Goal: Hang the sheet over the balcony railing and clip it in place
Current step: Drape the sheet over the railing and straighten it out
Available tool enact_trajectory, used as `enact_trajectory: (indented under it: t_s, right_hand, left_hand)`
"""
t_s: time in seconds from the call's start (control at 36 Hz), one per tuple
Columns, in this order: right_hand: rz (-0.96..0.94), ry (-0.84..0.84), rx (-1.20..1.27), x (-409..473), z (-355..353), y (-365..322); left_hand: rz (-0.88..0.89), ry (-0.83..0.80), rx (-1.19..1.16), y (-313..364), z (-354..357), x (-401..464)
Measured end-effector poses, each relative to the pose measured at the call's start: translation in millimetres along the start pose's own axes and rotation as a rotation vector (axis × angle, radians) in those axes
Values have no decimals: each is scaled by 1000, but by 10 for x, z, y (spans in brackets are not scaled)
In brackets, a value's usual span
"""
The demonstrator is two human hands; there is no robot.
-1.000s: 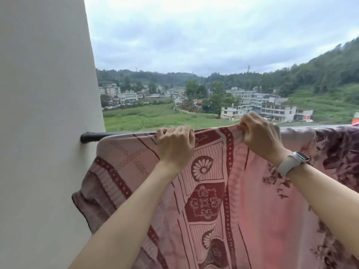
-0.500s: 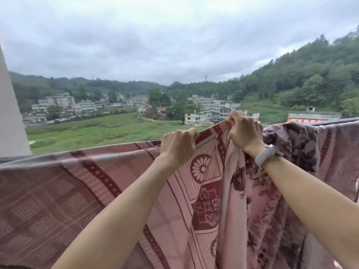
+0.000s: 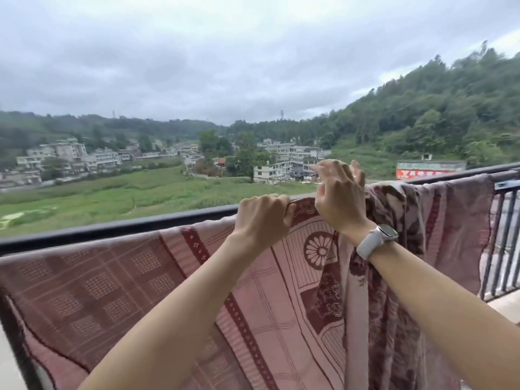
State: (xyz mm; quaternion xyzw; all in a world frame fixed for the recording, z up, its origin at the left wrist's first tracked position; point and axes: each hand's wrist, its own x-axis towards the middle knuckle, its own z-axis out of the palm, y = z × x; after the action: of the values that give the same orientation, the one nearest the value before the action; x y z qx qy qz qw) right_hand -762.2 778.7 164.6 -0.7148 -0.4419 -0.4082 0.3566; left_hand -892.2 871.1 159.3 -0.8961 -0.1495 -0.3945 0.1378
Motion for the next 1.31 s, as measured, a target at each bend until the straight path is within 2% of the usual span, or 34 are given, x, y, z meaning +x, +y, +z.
enact_trajectory:
  t_s: [0.14,0.22,0.39,0.5,0.58,0.69,0.78,0.86,0.97,1.14,1.22,1.31]
  right_hand:
    - [-266,-82,223,-331,110,-678]
    - [-369,-111,267,-567,213,-1070]
    - [-305,2,444,-1166,444,-1866]
    - [-222,-113,498,-1865,628,-2249]
    - [-152,-270,441,-2288,739,-2429]
    - [-56,-408,395,-2626,772,-2606]
    - [-41,-427,328,-2773,754,-2743]
    - [-33,-416,280,-2830,757,-2856]
    - [24,-373,233,-2788,723,-3028]
    - [-74,-344,533,-2368,504,-3203]
    - [-70,-331,753,-1909,312,-3336]
    - [-66,-293,820,-1437,149,-3490]
  left_hand:
    - [-89,171,121,-464,-336,-742]
    - [-150,225,166,-823,-518,-1217]
    - [-184,275,190,-1244,-765,-2132]
    - [-339,332,139,-1361,-811,-2723]
    - [-571,353,-93,-1439,-798,-3051]
    - [-796,188,-494,-1464,-745,-3174]
    - [-748,135,-551,-1463,-732,-3158]
    - [-677,208,-499,-1463,-799,-3129]
    - [-679,320,-633,-1509,-1069,-3038]
    - [-740,514,-726,-1787,-1573,-2782]
    - [-730,497,-814,-1862,-1677,-2739]
    - [-677,440,-797,-1878,-1693,-2789]
